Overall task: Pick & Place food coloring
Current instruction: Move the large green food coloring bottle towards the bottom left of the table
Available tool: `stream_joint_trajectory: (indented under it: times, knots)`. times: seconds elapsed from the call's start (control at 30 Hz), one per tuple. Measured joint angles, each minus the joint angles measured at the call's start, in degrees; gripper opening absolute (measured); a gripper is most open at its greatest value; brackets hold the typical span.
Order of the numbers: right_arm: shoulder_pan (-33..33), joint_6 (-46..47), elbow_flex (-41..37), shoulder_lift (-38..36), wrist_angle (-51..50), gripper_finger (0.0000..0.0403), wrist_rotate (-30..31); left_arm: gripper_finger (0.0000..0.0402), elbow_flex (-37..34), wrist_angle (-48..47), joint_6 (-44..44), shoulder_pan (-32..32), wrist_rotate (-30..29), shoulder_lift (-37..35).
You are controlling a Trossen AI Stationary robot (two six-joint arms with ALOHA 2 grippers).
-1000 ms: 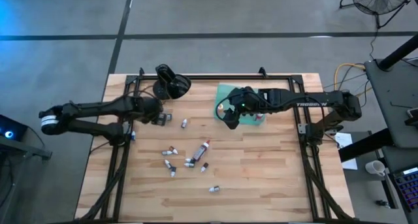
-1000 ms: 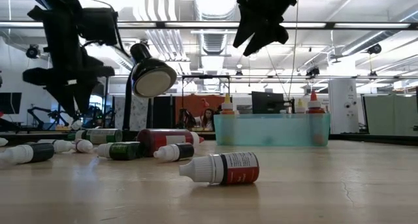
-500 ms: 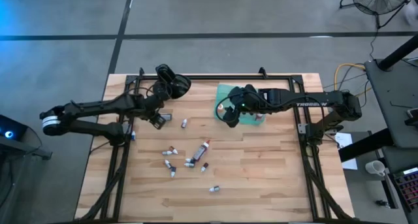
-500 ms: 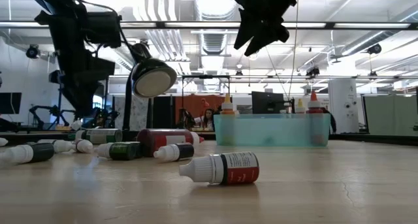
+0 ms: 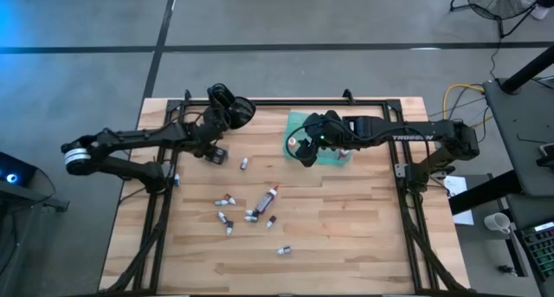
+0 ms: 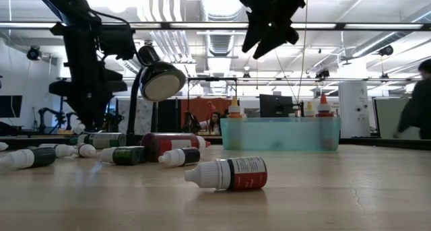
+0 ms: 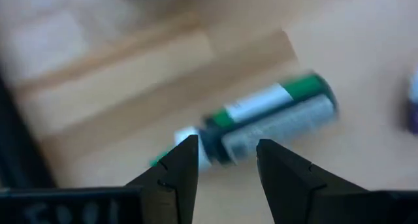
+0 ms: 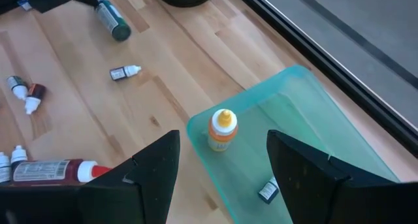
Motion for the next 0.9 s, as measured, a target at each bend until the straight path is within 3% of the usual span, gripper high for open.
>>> stream_joint_trajectory:
  times: [0.23, 0.43, 0.53, 0.9]
  knots:
    - [0.0, 0.2, -0.6, 0.0, 0.0, 0.0224, 0.0, 0.0129, -0.3, 2.5, -2.0, 0.1, -11.2, 0.3]
    - [0.0, 0.7, -0.7, 0.0, 0.0, 0.0224, 0.0, 0.0129, -2.0, 4.0, -3.4, 0.1, -12.6, 0.3]
    - [0.0, 0.9, -0.7, 0.0, 0.0, 0.0224, 0.0, 0.0129, -3.6, 4.5, -6.2, 0.1, -11.1, 0.3]
    - [0.0, 0.9, -0.8, 0.0, 0.0, 0.0224, 0.0, 0.0129, -7.3, 4.6, -13.5, 0.0, 3.9, 0.3]
